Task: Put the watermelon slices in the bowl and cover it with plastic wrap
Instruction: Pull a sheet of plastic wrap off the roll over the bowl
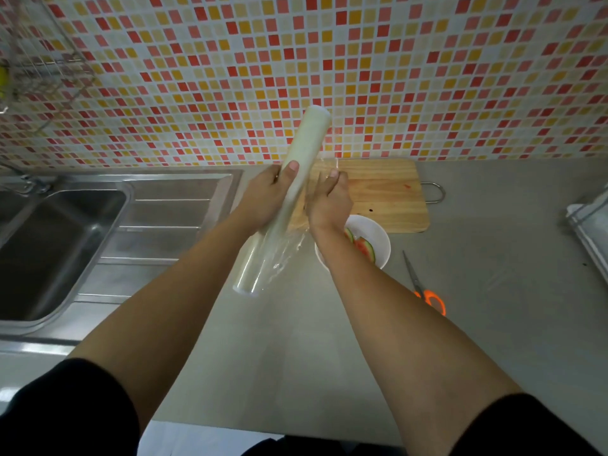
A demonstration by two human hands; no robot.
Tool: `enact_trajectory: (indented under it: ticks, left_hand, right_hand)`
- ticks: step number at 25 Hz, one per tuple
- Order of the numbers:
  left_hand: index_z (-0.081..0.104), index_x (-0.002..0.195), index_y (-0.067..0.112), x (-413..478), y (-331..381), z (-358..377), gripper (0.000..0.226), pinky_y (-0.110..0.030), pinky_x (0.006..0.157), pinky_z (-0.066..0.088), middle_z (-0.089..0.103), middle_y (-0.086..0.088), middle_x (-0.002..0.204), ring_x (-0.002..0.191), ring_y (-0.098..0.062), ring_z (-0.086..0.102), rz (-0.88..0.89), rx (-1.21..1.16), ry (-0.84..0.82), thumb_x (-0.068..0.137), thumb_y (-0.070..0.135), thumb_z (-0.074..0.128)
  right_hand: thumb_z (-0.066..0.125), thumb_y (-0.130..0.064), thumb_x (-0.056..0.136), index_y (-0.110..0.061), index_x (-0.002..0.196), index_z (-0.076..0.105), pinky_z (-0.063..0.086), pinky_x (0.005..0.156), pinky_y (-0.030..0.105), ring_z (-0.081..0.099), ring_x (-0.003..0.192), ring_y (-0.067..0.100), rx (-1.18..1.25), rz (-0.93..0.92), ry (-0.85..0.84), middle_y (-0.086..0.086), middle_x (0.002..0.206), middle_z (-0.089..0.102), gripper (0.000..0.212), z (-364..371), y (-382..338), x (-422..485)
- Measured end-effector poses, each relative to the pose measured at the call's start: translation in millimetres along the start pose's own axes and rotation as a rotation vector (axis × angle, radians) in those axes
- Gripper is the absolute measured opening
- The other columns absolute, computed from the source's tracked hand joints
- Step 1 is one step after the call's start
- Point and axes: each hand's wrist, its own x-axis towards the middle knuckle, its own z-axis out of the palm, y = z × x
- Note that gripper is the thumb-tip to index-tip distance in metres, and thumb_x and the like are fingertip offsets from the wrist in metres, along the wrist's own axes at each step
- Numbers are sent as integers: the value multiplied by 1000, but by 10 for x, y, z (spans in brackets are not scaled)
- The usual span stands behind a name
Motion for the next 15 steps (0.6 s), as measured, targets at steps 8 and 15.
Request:
enact_trajectory:
  ticks: [8,15]
  left_hand:
    - [37,119,17,-203,87,618,84,-43,81,56,58,-4,113,93,-22,65,-299,-494,-219,62,76,56]
    - [53,104,15,-262,65,1011,62,-36,74,54,62,-5,97,85,-21,63,-318,-464,-202,58,52,72]
  right_hand:
    - [22,-32,102,-8,111,50,29,60,29,46,72,23,-386,20,-23,9,78,54,38,-672,419,186]
    - [27,-26,101,-1,102,51,34,68,34,50,78,27,-410,28,0,11,79,51,34,-1136,700,321]
